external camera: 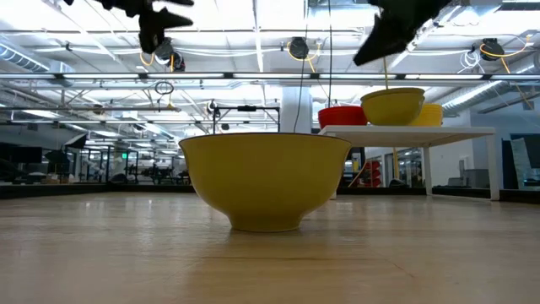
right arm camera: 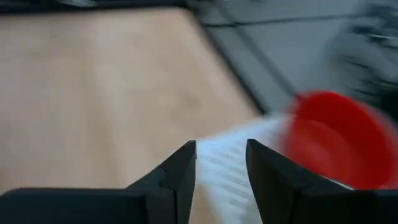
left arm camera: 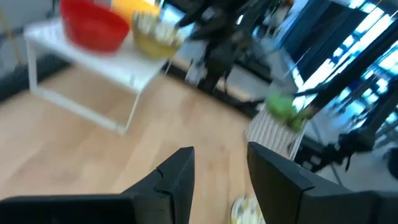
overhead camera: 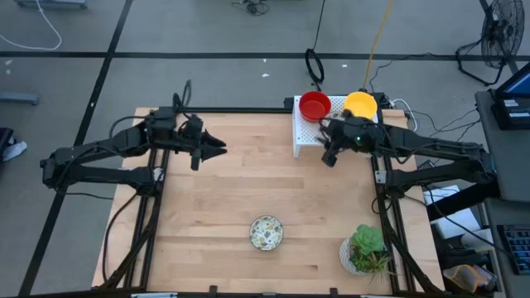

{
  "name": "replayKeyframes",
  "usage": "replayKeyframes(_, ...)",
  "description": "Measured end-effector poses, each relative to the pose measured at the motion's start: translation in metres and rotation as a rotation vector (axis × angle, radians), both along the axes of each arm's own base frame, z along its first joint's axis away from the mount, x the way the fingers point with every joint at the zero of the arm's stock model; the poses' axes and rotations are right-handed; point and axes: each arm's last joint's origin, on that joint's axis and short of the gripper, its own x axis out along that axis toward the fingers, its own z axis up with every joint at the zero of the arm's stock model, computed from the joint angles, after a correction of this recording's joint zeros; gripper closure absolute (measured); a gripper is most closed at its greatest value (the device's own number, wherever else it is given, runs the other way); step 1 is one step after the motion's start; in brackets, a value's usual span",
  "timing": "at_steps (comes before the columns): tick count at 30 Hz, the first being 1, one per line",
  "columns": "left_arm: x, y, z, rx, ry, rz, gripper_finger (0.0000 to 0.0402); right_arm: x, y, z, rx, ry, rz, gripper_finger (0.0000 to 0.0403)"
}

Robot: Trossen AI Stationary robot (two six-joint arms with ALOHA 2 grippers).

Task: Pick & Place Mini bowls
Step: Stack the white patterned bowl on top of the white patterned bowl on the shelf

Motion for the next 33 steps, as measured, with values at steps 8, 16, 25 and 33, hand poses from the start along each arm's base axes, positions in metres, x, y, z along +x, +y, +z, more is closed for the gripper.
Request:
replayKeyframes(8,0.022,-0.007,-0.033,-0.119,0.253,-0.041,0.0252,0.027,0.038,-0.009,0.149,-0.032,0.332,0.0278)
replayKeyframes(16,0.045,-0.015,-0.059,-0.16,0.4,-0.051,0.0252,0.067,0.101,-0.054,0.156,0.152,0.57,0.0279)
replayKeyframes(25,0.054,-0.026,-0.068,-0.159,0.453,0.02,0.0252,0.096,0.169,-0.113,0.025,0.271,0.848,0.0279)
replayKeyframes(33,0.055,-0.046,-0.067,-0.163,0.451,0.042,0.0252,0.119,0.204,-0.147,0.025,0.155,0.979,0.028)
